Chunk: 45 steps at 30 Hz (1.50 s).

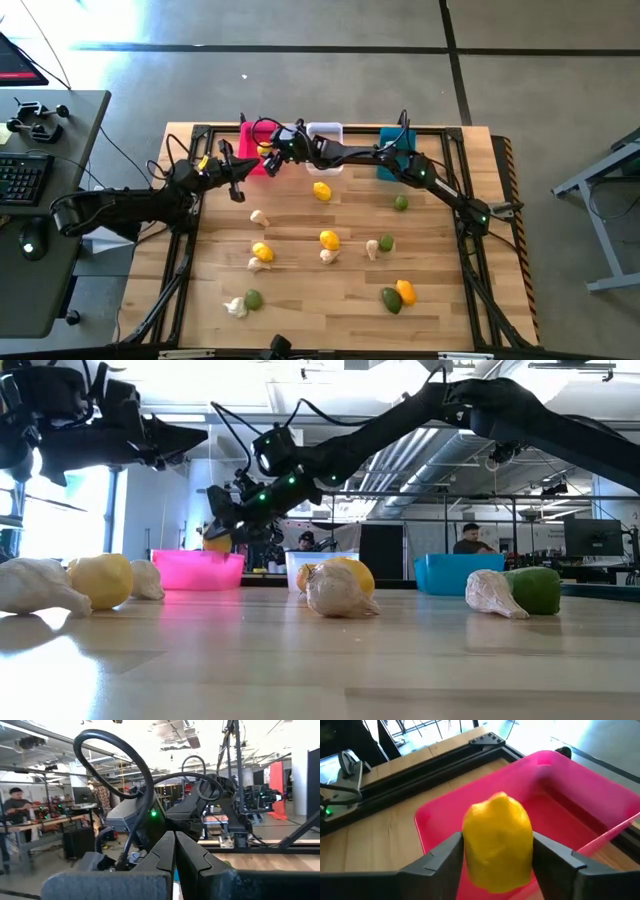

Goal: Sort produce into baskets
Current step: Put the lemon into the pink bin, then put the lime into the transparent bin

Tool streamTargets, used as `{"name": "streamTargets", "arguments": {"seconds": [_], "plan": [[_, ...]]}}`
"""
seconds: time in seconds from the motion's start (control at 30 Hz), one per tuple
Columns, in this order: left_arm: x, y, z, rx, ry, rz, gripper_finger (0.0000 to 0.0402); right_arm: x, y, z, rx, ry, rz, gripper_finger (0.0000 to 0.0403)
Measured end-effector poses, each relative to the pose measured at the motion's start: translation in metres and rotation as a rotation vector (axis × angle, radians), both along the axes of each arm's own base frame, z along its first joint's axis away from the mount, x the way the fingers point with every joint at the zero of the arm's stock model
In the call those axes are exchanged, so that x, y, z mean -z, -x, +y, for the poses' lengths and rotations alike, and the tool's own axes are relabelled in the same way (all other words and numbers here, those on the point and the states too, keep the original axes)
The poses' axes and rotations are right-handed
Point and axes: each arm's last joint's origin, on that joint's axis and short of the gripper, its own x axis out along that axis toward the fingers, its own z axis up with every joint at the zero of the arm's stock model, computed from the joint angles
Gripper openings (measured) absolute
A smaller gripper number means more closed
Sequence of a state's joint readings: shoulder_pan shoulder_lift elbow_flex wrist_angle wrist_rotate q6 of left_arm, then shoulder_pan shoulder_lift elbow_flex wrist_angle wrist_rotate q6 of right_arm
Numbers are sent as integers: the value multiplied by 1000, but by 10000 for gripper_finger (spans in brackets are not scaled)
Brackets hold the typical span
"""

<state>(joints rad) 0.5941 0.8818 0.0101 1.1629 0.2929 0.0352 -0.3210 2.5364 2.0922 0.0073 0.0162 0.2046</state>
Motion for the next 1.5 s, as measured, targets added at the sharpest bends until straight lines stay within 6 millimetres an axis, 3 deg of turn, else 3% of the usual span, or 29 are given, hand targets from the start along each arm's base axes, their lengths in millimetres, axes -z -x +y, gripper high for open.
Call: {"name": "streamTargets", "arguments": {"seconds": [0.13,0.23,0.4,0.57,0.73,0.9,1.17,1.5], "plan": [[0,1,2,7,11,-1,0,0,0,0,-3,2,-3,215],[0,2,2,2,18,-4,0,0,0,0,-6,-3,-4,195],[0,2,2,2,20,-1,0,-1,-1,1,-50,5,-8,115],[2,1,3,2,31,15,0,-15,4,3,-106,26,58,14],[2,1,3,3,32,18,0,-11,6,12,-53,87,106,4],[3,1,3,3,35,23,0,-16,13,34,-37,121,3,0],[4,1,3,2,26,37,0,-24,76,54,75,138,-97,0],[2,-8,1,161,122,95,0,-21,171,103,114,151,-132,0]]}}
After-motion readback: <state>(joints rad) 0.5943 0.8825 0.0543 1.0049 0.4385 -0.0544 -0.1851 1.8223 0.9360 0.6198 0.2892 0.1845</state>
